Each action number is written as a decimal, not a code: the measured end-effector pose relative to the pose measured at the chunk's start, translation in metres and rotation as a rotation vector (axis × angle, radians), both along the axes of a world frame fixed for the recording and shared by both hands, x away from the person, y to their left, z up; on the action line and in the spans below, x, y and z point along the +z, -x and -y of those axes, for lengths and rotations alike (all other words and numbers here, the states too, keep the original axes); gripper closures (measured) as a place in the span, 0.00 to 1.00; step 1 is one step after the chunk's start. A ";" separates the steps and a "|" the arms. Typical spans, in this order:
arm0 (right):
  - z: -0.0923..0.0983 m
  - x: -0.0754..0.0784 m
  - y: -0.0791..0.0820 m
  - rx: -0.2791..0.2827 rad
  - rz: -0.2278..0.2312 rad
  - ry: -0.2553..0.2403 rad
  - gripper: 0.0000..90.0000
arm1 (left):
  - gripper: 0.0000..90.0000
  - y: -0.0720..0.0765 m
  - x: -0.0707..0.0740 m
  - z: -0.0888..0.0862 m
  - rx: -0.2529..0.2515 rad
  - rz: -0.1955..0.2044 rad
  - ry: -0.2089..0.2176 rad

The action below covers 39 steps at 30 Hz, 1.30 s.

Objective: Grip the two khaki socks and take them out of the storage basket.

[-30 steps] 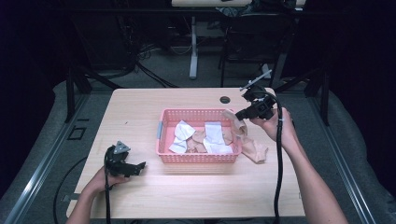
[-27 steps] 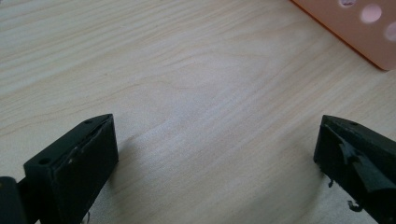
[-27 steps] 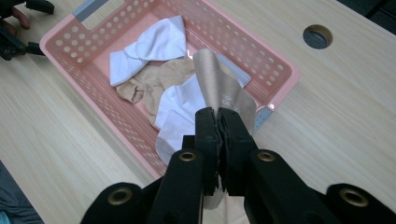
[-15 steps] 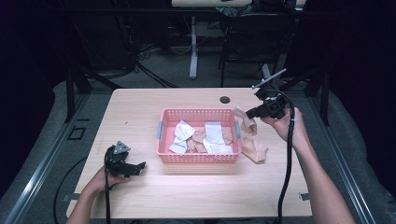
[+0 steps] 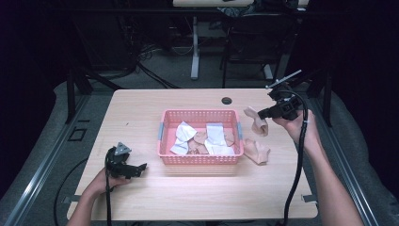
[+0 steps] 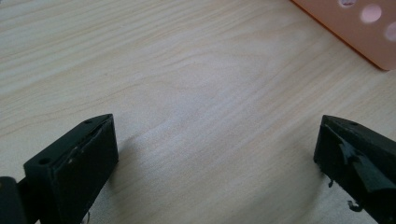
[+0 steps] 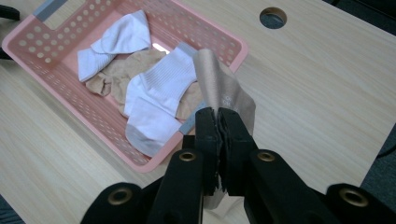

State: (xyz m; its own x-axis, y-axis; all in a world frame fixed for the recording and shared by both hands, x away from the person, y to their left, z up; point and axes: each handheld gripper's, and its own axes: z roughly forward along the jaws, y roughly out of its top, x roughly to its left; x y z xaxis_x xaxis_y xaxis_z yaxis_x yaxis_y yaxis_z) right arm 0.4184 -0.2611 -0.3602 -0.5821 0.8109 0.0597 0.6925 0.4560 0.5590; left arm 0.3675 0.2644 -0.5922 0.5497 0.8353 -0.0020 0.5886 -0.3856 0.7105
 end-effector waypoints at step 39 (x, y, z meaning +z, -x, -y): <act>0.037 -0.055 -0.023 -0.125 -0.090 0.024 0.97 | 0.00 0.000 0.000 0.000 -0.001 0.000 -0.002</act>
State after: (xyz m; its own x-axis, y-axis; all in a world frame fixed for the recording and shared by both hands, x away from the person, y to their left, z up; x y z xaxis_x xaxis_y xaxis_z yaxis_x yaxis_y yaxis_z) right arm 0.4417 -0.2980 -0.4149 -0.4698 0.8785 0.0865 0.7916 0.3759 0.4818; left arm 0.3675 0.2645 -0.5921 0.5502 0.8351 0.0001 0.5880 -0.3875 0.7100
